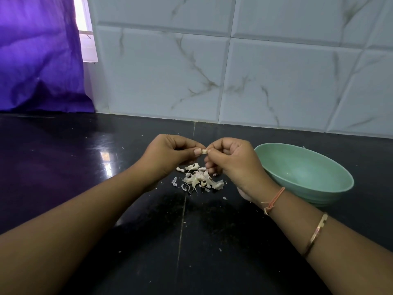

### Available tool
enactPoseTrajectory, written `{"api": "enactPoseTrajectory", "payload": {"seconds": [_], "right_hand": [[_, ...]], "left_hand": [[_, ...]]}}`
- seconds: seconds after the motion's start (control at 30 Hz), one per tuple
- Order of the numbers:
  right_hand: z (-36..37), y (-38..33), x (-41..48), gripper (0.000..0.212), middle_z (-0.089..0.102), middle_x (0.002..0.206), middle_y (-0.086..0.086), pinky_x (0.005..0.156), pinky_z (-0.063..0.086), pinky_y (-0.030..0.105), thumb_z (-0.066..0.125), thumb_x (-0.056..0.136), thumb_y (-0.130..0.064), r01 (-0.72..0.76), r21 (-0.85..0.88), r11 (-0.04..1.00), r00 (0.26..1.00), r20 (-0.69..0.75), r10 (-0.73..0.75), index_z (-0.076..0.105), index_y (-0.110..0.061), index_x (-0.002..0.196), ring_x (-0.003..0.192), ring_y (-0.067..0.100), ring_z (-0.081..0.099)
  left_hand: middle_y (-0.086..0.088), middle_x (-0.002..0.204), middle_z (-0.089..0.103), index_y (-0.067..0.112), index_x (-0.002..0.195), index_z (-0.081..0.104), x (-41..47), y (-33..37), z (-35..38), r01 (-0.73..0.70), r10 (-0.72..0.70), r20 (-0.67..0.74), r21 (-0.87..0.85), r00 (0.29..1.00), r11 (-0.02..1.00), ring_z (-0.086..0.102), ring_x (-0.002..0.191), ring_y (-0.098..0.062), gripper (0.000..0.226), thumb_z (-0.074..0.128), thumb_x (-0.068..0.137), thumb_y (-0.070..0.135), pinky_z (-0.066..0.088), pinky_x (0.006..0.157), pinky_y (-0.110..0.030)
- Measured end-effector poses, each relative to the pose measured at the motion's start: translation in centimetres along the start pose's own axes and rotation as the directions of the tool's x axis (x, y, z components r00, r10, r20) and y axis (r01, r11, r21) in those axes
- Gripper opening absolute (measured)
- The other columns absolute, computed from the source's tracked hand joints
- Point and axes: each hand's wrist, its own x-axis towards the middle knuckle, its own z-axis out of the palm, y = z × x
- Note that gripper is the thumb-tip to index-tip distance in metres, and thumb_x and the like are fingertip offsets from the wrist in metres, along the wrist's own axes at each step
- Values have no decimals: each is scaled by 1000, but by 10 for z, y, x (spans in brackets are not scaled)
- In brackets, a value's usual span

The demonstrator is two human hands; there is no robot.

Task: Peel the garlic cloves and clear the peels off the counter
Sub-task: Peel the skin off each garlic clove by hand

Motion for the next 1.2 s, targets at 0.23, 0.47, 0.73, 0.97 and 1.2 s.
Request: {"api": "enactPoseTrajectory", "payload": {"seconds": [0.23,0.47,0.73,0.97,1.2], "right_hand": [[6,-7,1,18,55,56,2,47,47,16,51,90,1,-162,371,914,987,46,157,57,-5,73,46,5,51],[7,-5,1,15,54,55,2,46,45,16,54,89,0,-214,343,915,975,28,218,56,-4,74,44,5,49],[8,-2,-1,16,56,55,4,46,46,20,58,89,-9,-202,87,976,977,-47,206,56,-4,74,46,11,50],[6,-7,1,22,62,65,6,58,55,21,47,87,6,-94,136,986,991,-85,106,62,-4,77,55,11,60],[6,-12,-1,15,59,68,9,56,54,22,55,90,-4,-153,362,919,987,13,159,63,1,77,57,13,58]], "left_hand": [[-2,68,68,6,89,65,-1,7,3,142,-136,46,-442,990,886,62,57,-4,17,62,74,1,51,56,-13],[-1,67,69,4,80,64,-1,10,4,177,-189,39,-575,981,799,63,57,-2,8,61,73,6,52,55,-12],[-1,75,72,6,82,64,0,6,5,173,-212,9,-607,977,776,66,65,-4,19,65,63,8,54,61,-13],[-4,73,71,5,80,63,1,3,6,154,-230,-39,-635,972,757,68,67,-8,13,63,69,-1,55,65,-16],[-6,73,68,3,81,62,0,2,6,139,-212,-50,-603,976,785,67,65,-9,11,62,72,-3,55,64,-16]]}}
